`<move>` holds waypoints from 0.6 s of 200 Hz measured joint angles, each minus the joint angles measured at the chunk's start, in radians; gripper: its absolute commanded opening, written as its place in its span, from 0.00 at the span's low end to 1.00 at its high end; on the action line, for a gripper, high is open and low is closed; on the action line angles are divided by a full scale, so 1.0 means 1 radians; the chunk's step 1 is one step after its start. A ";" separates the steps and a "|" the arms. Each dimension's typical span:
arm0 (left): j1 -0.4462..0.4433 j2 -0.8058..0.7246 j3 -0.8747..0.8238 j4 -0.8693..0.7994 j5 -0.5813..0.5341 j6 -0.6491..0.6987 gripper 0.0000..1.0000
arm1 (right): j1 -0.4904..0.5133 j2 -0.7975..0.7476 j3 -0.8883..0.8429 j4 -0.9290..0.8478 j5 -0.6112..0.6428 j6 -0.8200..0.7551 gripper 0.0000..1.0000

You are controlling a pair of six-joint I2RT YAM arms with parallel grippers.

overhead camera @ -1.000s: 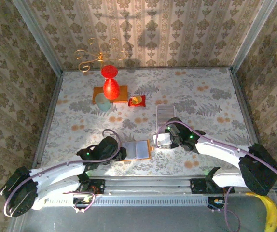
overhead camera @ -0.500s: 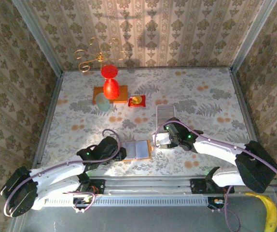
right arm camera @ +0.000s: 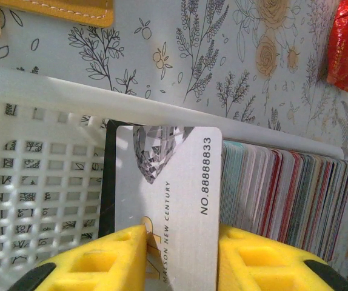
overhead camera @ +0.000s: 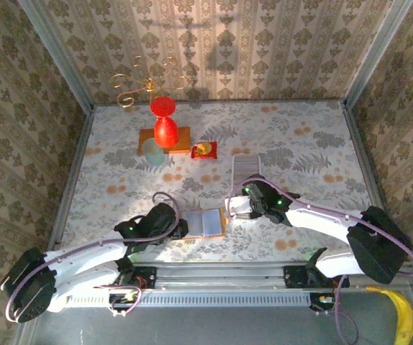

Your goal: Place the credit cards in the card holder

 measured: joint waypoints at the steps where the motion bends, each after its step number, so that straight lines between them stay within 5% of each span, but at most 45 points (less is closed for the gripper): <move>1: 0.000 0.000 0.000 0.000 0.000 0.000 0.35 | 0.000 0.000 0.000 0.000 0.000 0.000 0.29; 120: 0.000 0.001 0.000 0.004 0.000 -0.005 0.34 | 0.017 -0.094 0.000 -0.080 0.002 0.020 0.13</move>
